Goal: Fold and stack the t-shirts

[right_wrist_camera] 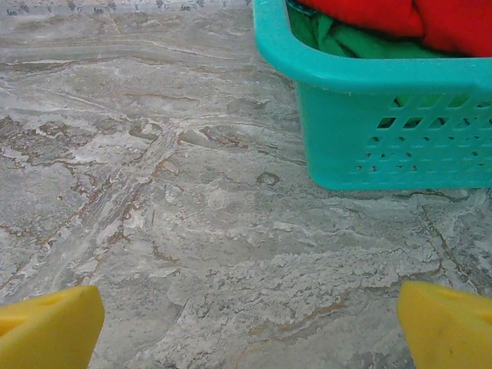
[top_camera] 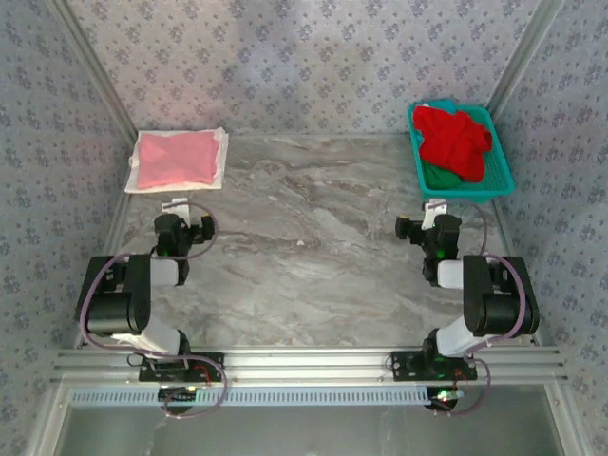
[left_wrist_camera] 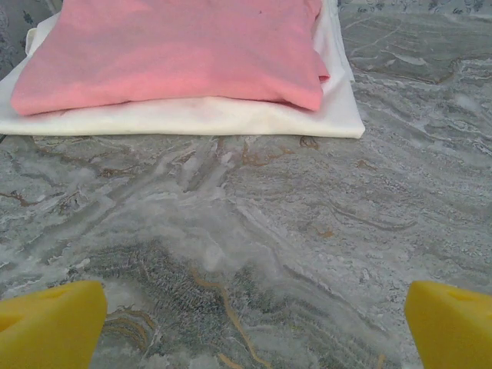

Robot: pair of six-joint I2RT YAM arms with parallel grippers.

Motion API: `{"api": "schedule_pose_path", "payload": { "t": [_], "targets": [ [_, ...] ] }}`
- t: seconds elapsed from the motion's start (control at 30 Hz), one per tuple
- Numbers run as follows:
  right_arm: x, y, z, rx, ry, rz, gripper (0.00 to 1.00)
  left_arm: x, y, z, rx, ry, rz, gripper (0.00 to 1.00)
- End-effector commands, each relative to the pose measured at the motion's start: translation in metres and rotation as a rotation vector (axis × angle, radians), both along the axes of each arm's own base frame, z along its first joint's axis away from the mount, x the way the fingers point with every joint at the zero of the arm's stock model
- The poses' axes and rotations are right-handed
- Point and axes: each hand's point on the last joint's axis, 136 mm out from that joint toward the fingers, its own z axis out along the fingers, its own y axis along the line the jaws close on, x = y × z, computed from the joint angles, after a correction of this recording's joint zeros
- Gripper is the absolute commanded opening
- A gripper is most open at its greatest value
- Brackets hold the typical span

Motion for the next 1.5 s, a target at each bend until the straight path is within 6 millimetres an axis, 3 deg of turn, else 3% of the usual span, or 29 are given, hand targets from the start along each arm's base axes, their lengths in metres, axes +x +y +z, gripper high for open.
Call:
{"api": "schedule_pose_path", "payload": {
  "t": [0.0, 0.83, 0.9, 0.97, 1.03, 1.07, 1.13, 1.2, 1.27, 1.37, 1.47],
  "targets": [
    [0.005, 0.000, 0.006, -0.011, -0.021, -0.002, 1.00, 0.004, 0.000, 0.007, -0.010, -0.022, -0.003, 1.00],
    [0.005, -0.001, 0.011, -0.009, -0.036, -0.008, 1.00, 0.003, 0.000, 0.007, -0.015, -0.029, -0.008, 1.00],
    [0.003, -0.008, 0.028, -0.028, -0.030, -0.063, 1.00, 0.001, -0.002, 0.020, -0.010, -0.048, -0.015, 1.00],
    [-0.002, -0.019, 0.053, -0.023, -0.023, -0.138, 1.00, -0.005, -0.002, 0.045, 0.020, -0.067, 0.009, 1.00],
    [-0.008, -0.020, 0.095, 0.114, -0.080, -0.180, 1.00, -0.015, -0.001, 0.088, 0.021, -0.092, 0.088, 1.00],
    [-0.008, -0.009, 0.120, 0.214, -0.110, -0.122, 1.00, -0.019, -0.006, 0.119, -0.027, -0.132, 0.093, 1.00],
    [-0.002, 0.012, 0.159, 0.284, -0.108, -0.004, 1.00, -0.021, -0.027, 0.172, -0.106, -0.221, 0.045, 0.98],
    [0.012, 0.006, 0.172, 0.255, 0.028, -0.078, 0.92, -0.013, -0.072, 0.222, -0.135, -0.269, -0.082, 0.95],
    [0.029, -0.008, 0.170, 0.288, 0.189, -0.184, 0.84, 0.000, -0.125, 0.249, -0.098, -0.234, -0.212, 0.95],
    [0.067, -0.032, 0.175, 0.384, 0.268, -0.242, 0.82, 0.022, -0.222, 0.257, -0.064, -0.131, -0.454, 0.91],
    [0.101, -0.064, 0.170, 0.403, 0.300, -0.315, 0.84, 0.037, -0.309, 0.246, -0.043, -0.022, -0.663, 0.90]
  ]
}}
